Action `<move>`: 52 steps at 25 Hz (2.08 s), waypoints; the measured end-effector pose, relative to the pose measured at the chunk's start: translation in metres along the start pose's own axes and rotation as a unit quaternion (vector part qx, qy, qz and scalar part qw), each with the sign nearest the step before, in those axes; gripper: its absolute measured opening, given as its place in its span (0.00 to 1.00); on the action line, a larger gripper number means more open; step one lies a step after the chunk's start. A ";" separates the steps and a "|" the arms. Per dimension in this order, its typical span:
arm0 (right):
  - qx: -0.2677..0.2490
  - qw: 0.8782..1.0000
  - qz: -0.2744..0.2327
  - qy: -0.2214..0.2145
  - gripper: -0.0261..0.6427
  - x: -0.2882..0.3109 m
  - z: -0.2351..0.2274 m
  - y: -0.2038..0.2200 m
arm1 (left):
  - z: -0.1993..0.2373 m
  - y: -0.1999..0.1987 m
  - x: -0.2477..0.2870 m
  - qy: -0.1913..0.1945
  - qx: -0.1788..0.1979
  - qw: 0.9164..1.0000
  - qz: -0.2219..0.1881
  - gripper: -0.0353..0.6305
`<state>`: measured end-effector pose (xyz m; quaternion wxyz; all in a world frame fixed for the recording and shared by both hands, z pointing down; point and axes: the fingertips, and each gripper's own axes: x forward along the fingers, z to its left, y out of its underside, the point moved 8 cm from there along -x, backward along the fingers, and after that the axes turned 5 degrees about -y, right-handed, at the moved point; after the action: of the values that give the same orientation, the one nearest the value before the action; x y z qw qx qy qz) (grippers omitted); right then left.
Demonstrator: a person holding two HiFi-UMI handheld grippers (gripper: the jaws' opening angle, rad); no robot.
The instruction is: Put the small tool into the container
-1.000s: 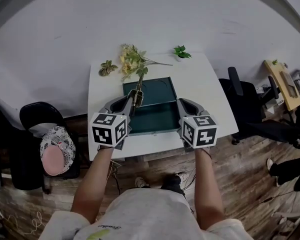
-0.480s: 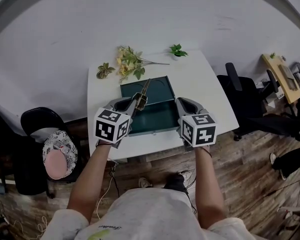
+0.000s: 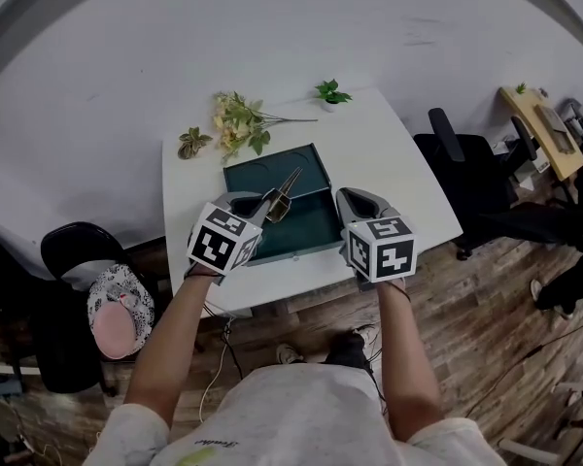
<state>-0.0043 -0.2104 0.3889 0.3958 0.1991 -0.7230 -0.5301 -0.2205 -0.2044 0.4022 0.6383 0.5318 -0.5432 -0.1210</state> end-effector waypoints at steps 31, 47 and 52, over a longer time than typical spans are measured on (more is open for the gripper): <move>0.019 0.999 0.020 0.018 0.04 -0.011 -0.023 0.020 | -0.044 0.016 0.073 0.052 0.195 0.967 0.154 0.07; 0.018 0.999 0.032 0.015 0.04 -0.012 -0.022 0.025 | -0.048 0.020 0.085 0.045 0.204 0.965 0.160 0.07; 0.016 0.999 0.034 0.015 0.04 -0.013 -0.020 0.027 | -0.054 0.021 0.086 0.051 0.202 0.966 0.156 0.09</move>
<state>0.0229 -0.2042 0.4116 0.4211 0.1883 -0.7320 -0.5014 -0.1522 -0.2298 0.4764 0.5557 0.5641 -0.5989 0.1196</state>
